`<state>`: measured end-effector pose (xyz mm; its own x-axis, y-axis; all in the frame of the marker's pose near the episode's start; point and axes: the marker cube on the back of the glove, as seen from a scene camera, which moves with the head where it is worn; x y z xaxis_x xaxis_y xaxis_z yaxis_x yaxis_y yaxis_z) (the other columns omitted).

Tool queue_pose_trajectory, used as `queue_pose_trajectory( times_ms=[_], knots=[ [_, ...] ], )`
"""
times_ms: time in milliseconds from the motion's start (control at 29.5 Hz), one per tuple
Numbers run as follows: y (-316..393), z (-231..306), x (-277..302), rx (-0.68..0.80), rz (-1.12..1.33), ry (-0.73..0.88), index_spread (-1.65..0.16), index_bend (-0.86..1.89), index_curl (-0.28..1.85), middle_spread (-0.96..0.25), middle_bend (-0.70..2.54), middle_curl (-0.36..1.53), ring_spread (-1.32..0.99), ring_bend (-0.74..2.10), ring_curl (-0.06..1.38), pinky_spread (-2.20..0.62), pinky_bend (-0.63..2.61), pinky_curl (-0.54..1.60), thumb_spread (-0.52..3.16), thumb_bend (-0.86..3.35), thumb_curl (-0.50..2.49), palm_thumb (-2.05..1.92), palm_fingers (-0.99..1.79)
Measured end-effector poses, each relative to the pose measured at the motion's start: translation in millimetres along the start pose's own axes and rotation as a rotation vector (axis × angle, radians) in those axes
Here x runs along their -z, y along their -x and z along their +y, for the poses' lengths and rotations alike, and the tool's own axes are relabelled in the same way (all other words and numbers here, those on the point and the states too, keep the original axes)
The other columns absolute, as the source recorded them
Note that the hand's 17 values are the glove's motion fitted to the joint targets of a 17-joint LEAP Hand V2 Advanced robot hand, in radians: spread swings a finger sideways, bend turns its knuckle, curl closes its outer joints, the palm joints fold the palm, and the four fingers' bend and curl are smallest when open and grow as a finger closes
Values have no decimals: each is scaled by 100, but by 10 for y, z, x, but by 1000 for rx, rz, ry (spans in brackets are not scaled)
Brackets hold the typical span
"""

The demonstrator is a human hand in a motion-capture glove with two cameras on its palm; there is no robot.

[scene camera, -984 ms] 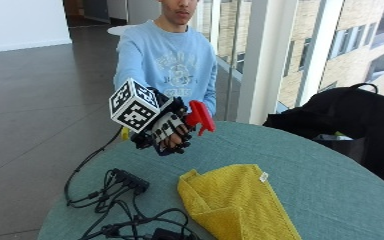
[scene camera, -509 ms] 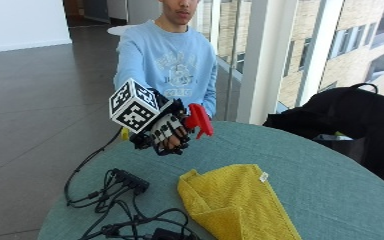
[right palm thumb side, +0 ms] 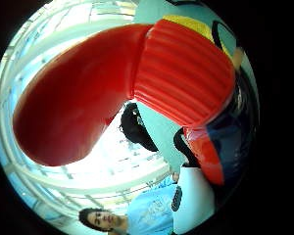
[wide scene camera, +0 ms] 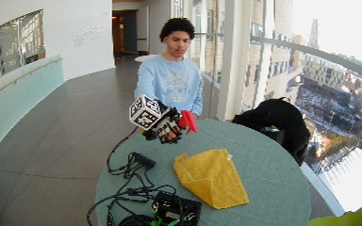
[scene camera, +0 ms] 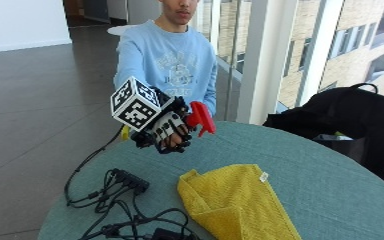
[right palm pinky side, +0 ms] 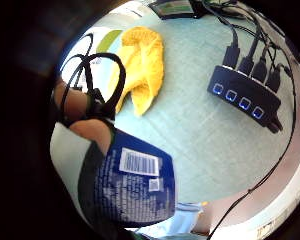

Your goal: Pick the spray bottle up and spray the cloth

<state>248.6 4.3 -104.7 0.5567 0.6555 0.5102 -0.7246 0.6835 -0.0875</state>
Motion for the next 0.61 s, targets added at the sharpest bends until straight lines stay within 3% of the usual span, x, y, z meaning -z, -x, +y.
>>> queue_pose_trajectory(
  times_ms=[373, 611],
  knots=[
    [52, 6, -60, 14, -12, 1, -21, 17, 52, -11, 26, 53, -3, 43, 42, 3, 33, 38, 45, -3, 75, 101, 117],
    [316, 115, -176, 115, -90, -11, -21, 16, 52, -11, 26, 53, -3, 43, 42, 3, 33, 38, 44, -3, 75, 101, 117]
  ],
)
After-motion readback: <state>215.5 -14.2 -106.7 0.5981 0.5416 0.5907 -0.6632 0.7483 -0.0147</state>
